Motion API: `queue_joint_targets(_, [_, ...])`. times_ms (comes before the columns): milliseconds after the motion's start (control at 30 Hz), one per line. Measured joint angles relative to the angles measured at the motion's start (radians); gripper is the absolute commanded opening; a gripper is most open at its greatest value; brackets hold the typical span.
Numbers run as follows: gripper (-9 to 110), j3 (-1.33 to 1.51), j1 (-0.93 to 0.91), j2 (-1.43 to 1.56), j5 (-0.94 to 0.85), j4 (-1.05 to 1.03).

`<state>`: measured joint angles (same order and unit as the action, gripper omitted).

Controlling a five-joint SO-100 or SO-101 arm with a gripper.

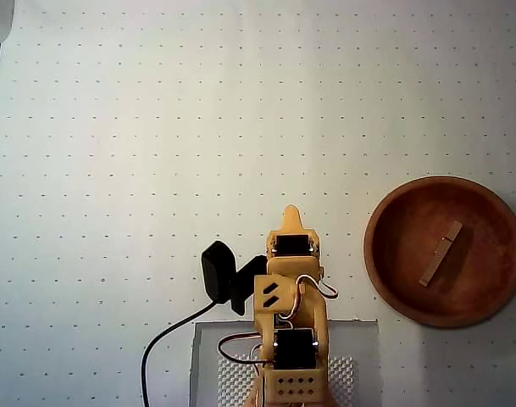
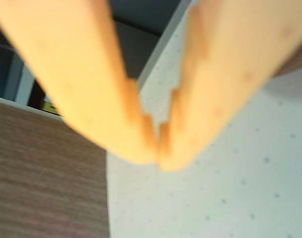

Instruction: Grasp a clothespin and put it in the bowl.

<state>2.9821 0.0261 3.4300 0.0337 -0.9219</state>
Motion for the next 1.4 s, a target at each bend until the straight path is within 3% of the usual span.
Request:
queue_joint_targets(500, [-3, 0.161, -0.002, 0.000, -0.077, 0.000])
queue_joint_targets(1400, [-3, 0.164, -0.002, 0.000, -0.083, -0.081])
